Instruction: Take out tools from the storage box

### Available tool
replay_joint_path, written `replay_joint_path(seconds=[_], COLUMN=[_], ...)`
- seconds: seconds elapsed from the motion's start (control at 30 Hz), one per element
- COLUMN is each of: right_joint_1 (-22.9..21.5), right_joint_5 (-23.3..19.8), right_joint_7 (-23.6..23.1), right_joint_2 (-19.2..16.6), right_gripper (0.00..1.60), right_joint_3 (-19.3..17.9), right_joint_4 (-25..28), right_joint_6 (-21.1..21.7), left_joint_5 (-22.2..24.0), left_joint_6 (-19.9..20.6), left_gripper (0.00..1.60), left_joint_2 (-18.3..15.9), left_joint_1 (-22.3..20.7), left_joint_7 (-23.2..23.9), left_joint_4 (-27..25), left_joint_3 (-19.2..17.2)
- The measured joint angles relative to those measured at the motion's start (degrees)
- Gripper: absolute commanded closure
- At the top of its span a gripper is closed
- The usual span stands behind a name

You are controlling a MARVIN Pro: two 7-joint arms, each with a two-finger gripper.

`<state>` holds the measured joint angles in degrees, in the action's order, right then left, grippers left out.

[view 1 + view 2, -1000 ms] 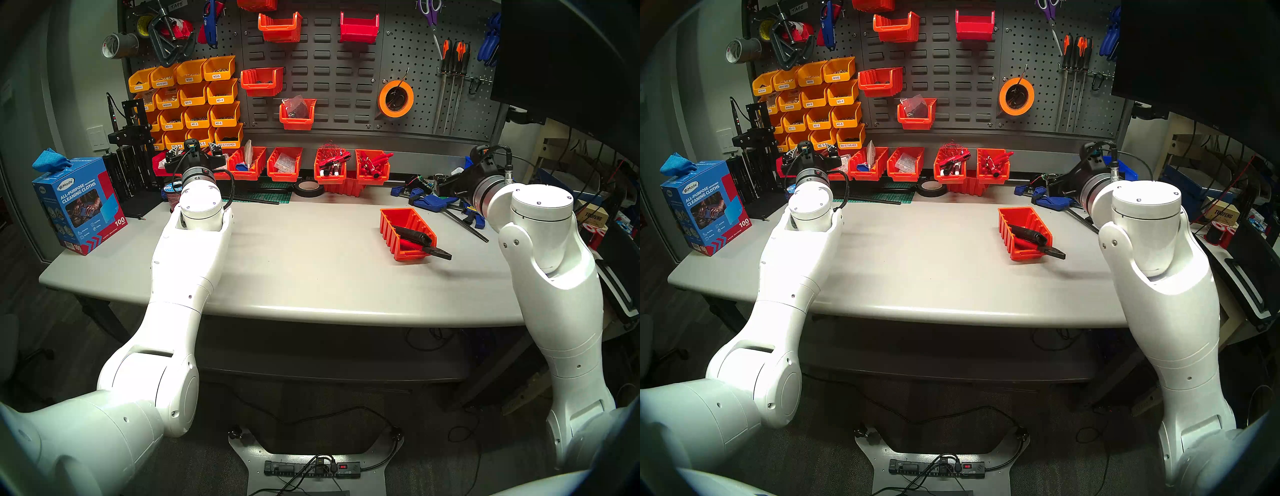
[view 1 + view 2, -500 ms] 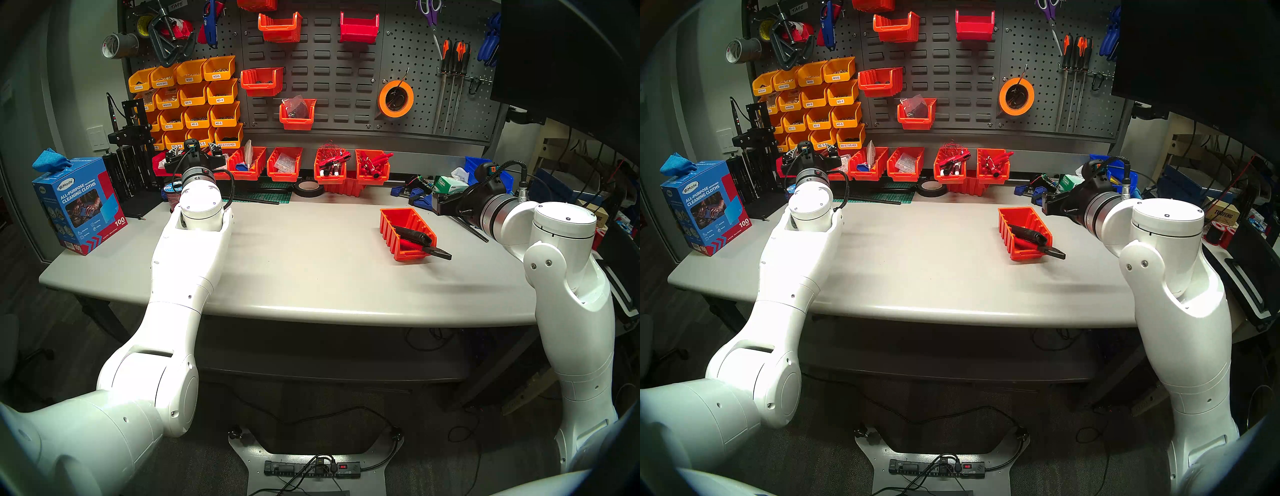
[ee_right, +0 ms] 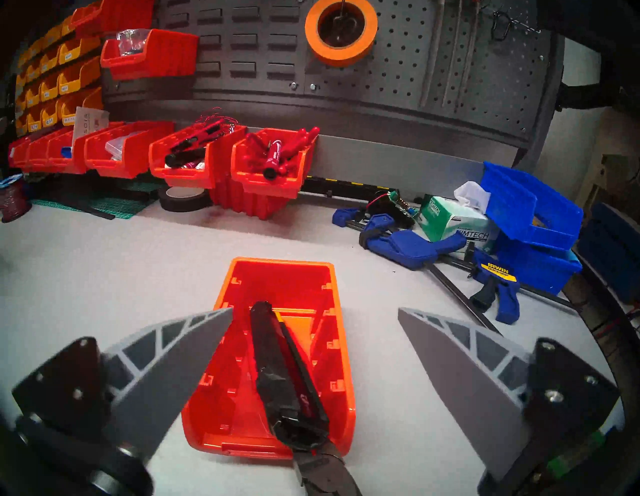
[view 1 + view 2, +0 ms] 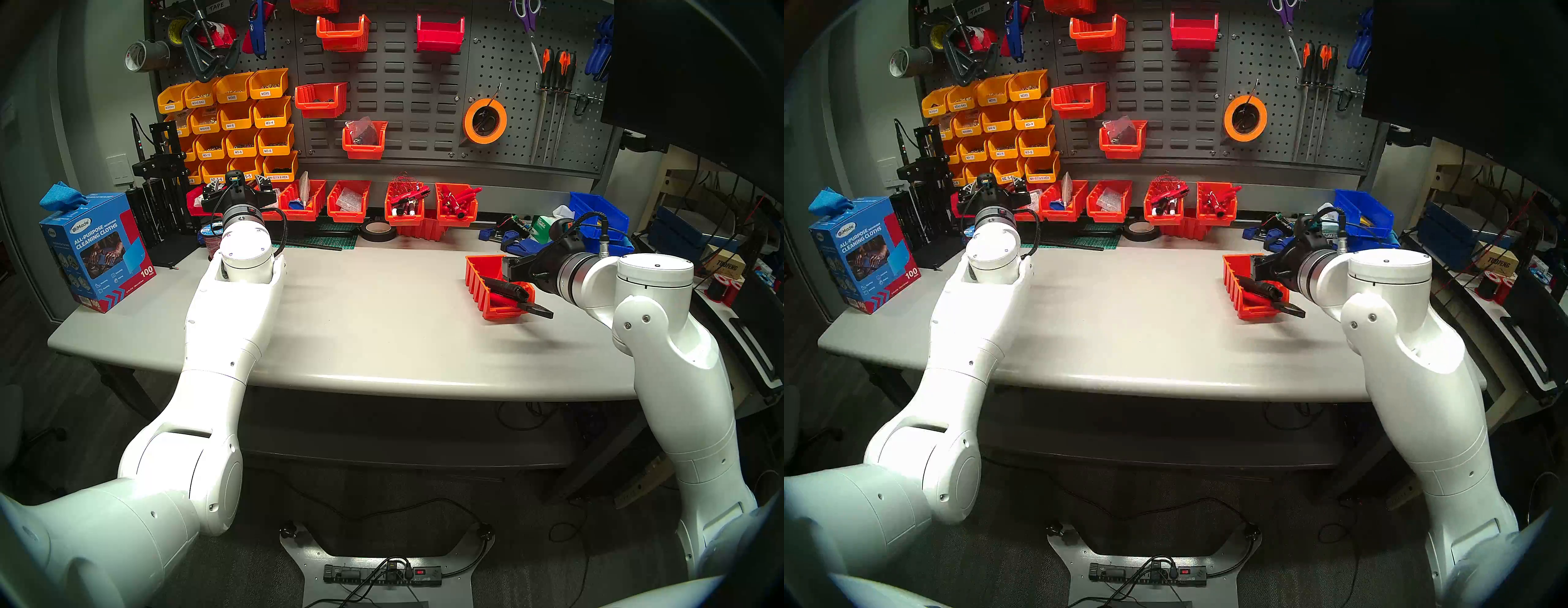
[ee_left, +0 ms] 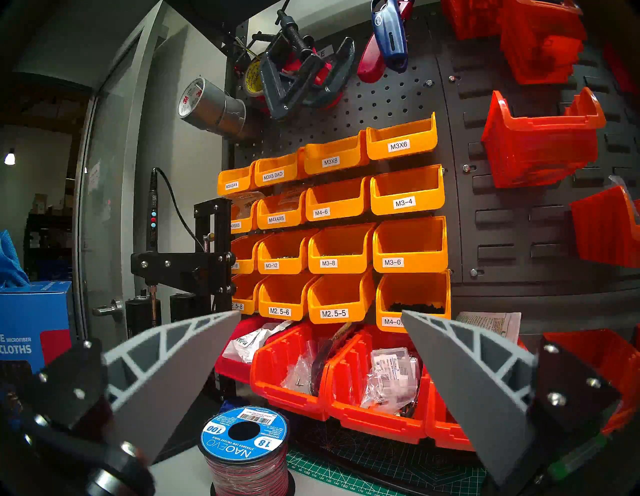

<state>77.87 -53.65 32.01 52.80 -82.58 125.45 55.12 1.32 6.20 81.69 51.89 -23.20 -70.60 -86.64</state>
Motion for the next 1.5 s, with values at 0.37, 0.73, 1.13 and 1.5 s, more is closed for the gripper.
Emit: replay_joint_path(seconds=[0.37, 0.73, 1.13, 1.5], right_joint_1=[-0.75, 1.06, 2.16, 2.38], right_joint_5=[0.84, 1.89, 2.87, 1.06], right_joint_7=[-1.7, 0.01, 1.91, -2.29], right_joint_2=[-2.95, -4.0, -4.02, -4.31], right_gripper=[0.0, 0.0, 0.0, 0.0], right_joint_3=[0.8, 0.39, 0.53, 0.06], right_joint_4=[0.89, 1.47, 0.92, 0.27], right_joint_6=[0.0, 0.0, -0.06, -1.64], left_joint_5=[0.14, 0.27, 0.43, 0.57], left_joint_6=[0.0, 0.0, 0.0, 0.0], left_gripper=[0.0, 0.0, 0.0, 0.0], left_joint_2=[-0.09, -0.17, -0.28, -0.39], left_joint_1=[0.0, 0.0, 0.0, 0.0], left_joint_7=[-0.1, -0.19, -0.29, -0.38], left_joint_4=[0.0, 0.0, 0.0, 0.0], left_joint_3=[0.14, 0.26, 0.4, 0.55])
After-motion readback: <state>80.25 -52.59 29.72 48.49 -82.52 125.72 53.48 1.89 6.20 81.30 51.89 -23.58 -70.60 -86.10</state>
